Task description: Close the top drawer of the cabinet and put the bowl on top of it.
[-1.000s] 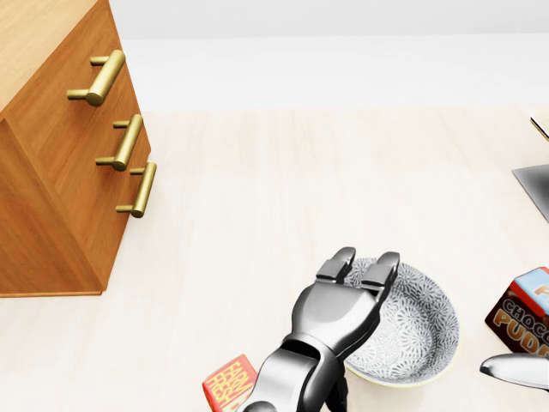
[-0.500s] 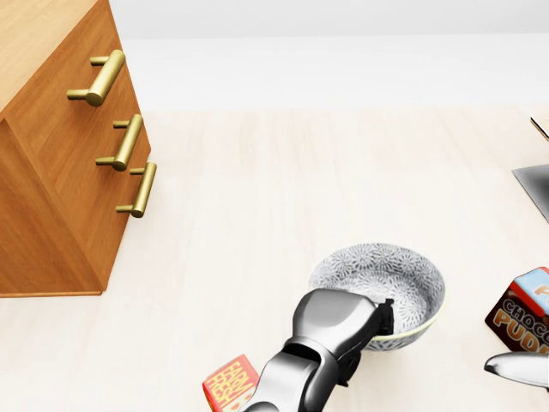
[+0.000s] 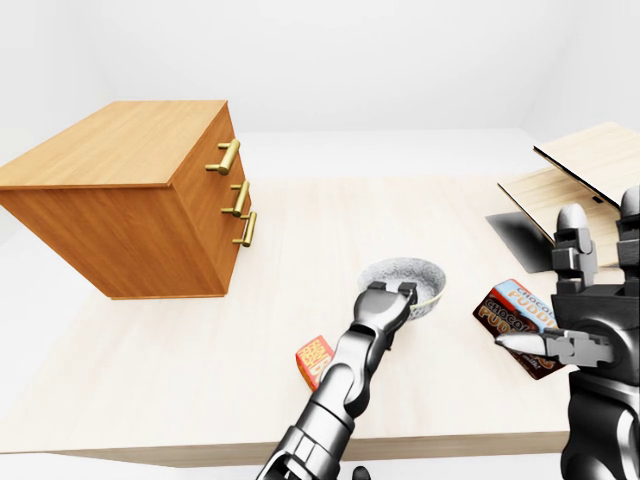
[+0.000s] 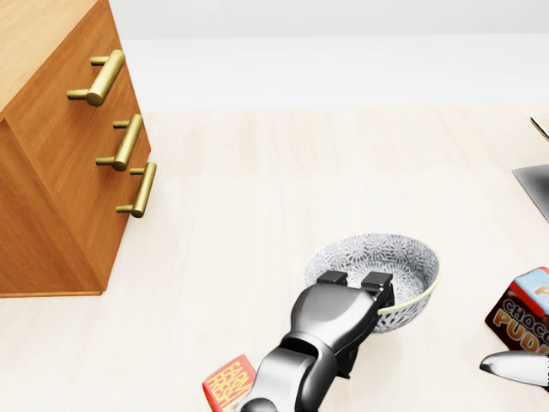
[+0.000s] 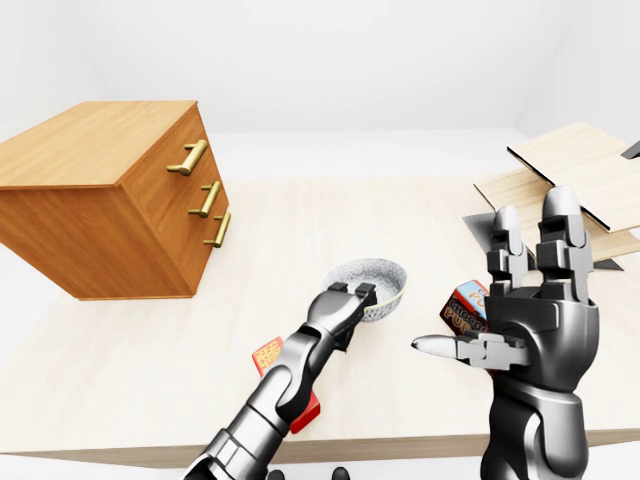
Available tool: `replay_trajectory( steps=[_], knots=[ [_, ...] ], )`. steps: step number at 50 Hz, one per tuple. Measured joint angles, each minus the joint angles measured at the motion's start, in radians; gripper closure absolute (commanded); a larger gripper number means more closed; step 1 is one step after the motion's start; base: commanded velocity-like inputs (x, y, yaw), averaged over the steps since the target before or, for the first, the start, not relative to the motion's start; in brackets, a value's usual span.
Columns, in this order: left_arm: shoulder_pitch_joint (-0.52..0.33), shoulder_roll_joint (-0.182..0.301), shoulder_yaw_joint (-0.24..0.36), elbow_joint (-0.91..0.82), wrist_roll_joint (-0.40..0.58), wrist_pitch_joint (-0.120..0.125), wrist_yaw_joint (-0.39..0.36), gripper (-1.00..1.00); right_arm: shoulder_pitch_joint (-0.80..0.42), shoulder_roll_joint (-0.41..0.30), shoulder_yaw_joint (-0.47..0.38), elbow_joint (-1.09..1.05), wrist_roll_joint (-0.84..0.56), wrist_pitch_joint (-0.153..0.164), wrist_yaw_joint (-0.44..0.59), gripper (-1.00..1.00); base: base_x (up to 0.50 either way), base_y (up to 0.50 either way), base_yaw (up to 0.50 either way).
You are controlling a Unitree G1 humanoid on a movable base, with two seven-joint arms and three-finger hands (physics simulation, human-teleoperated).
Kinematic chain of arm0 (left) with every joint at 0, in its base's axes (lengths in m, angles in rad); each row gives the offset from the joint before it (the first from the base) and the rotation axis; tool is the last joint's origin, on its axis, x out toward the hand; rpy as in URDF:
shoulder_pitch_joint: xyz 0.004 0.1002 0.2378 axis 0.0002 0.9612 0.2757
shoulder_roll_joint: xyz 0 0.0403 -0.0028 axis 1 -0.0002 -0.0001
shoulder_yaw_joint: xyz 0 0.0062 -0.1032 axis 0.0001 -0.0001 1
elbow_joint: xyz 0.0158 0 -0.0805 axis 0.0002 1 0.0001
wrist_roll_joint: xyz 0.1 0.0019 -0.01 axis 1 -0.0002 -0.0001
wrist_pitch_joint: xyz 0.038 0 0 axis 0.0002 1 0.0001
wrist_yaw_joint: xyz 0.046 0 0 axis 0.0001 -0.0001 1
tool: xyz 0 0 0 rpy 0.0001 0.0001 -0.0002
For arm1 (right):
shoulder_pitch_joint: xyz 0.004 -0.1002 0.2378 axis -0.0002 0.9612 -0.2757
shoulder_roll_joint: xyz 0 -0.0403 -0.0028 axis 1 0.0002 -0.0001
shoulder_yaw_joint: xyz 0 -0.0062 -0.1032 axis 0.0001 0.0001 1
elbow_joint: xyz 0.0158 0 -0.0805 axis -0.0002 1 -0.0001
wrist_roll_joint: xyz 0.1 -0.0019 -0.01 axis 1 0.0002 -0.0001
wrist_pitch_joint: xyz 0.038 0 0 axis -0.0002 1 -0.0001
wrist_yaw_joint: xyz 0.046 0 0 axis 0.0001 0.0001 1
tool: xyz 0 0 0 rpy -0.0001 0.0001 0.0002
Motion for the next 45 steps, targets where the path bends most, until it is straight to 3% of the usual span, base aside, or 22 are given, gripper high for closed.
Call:
replay_trajectory(
  steps=[26,45],
  knots=[
    [-0.046,0.013,0.044,-0.249,0.025,0.000,-0.165,1.00,0.014,0.014,0.012,-0.015,-0.015,0.000,0.008,-1.00,0.00,0.00,0.00],
    [-0.160,0.051,0.116,-0.415,0.060,0.000,-0.326,1.00,0.021,0.022,0.023,-0.020,-0.028,0.000,0.016,-1.00,0.00,0.00,0.00]
  ],
)
